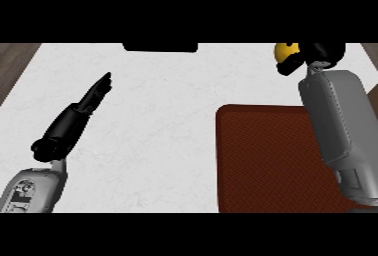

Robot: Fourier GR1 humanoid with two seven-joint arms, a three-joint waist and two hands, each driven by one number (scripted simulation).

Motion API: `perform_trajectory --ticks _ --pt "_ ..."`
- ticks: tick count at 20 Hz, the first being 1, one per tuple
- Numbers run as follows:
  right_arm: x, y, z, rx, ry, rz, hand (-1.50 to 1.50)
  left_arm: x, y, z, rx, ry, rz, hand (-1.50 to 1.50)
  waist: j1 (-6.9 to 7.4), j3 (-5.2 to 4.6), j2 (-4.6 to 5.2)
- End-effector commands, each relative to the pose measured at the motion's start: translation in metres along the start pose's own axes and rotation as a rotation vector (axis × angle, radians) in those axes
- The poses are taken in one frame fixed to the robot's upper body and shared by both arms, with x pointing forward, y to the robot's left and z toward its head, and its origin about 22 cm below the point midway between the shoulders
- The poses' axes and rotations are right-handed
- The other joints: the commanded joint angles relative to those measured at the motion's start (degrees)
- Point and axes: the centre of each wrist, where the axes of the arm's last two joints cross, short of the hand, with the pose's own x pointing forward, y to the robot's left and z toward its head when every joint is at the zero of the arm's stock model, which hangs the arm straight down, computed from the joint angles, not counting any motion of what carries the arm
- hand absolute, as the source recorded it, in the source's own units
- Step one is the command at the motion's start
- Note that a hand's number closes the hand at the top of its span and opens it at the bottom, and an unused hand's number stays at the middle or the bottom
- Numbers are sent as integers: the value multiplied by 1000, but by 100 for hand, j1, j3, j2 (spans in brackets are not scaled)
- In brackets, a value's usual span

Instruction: Pick the lemon from the tray and place it in the cardboard box

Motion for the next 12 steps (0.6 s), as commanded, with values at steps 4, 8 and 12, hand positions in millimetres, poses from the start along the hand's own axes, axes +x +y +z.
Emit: perform_trajectory --ticks 4,8,12 --pt "-3 -68 -22 -253 325 -153 150 -8 3 11 0 19 -2 0 -91 3 -18" --pt "-52 -65 -28 -292 448 -129 150 5 12 6 21 -4 -12 0 -126 9 -18" --pt "-87 -107 -41 -347 542 -168 150 -3 16 7 29 -6 -20 0 -110 8 -5"
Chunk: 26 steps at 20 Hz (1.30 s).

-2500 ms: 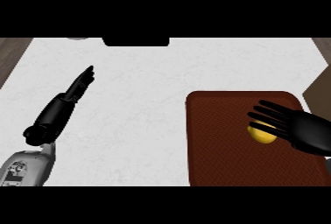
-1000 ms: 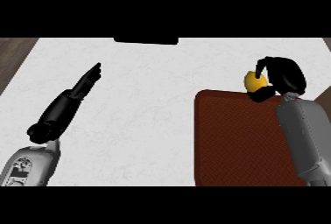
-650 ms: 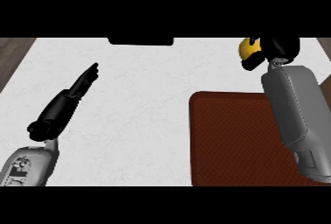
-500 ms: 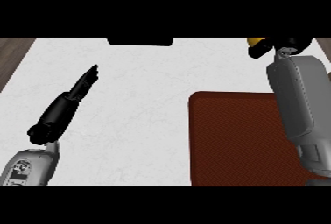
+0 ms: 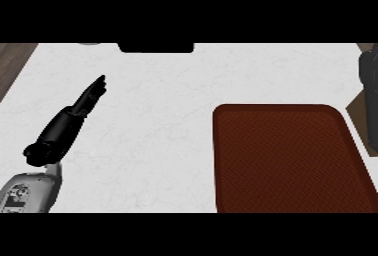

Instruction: Pick the lemon from the tray and place it in the cardboard box

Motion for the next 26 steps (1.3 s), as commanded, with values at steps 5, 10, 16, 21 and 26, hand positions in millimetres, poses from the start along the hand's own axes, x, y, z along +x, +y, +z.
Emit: perform_trajectory --ticks 5,10,16,21,26 --pt "-76 -22 -50 -39 105 108 150 -2 -13 -4 8 -10 -6 0 -15 1 11" --pt "-139 -18 -65 208 195 168 150 7 -2 -5 3 0 -2 0 -47 5 -5" --pt "-177 -26 -75 432 242 174 150 10 -5 -4 28 -3 -23 0 -40 4 -18" --pt "-232 -25 -76 576 303 239 150 -4 -1 -1 12 -14 -15 0 -28 4 10" --pt "-227 -21 -74 714 200 140 -150 -3 -14 1 5 -15 8 0 -17 3 -9"
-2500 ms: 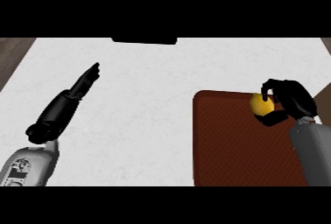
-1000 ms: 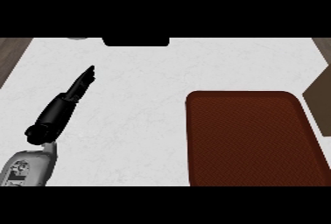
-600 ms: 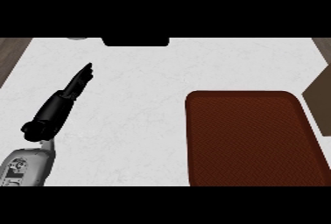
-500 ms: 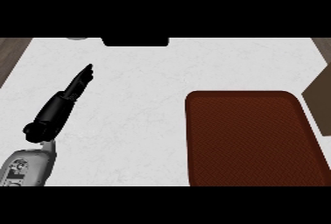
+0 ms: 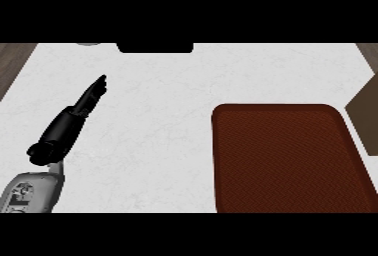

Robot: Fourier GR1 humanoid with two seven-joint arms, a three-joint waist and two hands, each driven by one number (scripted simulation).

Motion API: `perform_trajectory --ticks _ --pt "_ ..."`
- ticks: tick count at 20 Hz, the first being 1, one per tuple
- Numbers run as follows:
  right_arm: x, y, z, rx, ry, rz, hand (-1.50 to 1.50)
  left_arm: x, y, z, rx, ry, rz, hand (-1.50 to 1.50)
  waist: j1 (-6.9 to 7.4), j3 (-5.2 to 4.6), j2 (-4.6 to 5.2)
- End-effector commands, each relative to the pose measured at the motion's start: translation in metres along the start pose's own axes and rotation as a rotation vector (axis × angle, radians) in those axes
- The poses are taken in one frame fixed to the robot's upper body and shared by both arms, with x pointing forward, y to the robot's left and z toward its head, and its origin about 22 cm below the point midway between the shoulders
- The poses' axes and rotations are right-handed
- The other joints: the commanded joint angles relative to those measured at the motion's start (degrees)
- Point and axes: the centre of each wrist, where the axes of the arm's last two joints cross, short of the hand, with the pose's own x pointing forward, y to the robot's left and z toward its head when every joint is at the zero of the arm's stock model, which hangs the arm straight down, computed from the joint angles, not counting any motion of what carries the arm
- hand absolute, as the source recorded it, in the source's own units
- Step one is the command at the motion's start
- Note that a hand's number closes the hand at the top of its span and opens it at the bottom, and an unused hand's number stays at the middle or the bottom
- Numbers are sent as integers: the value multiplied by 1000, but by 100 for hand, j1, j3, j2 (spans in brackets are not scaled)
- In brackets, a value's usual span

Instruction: Pick the lemon from the tray and place it in the cardboard box

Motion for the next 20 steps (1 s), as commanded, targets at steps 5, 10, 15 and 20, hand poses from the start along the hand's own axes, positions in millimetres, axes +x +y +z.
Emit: perform_trajectory --ticks 5,10,15,20 --pt "-5 -11 6 -109 -281 -244 -150 8 4 -3 -10 11 15 0 -26 6 -17" --pt "-8 -28 10 -317 -359 -835 -150 -5 12 4 25 19 -1 0 -147 20 -38" --pt "-63 -29 4 -399 -244 -1123 -150 -7 -3 12 17 29 13 0 -122 8 -17" --pt "-107 -23 1 -514 -208 -1161 -150 8 -4 3 1 15 6 0 -8 6 4"
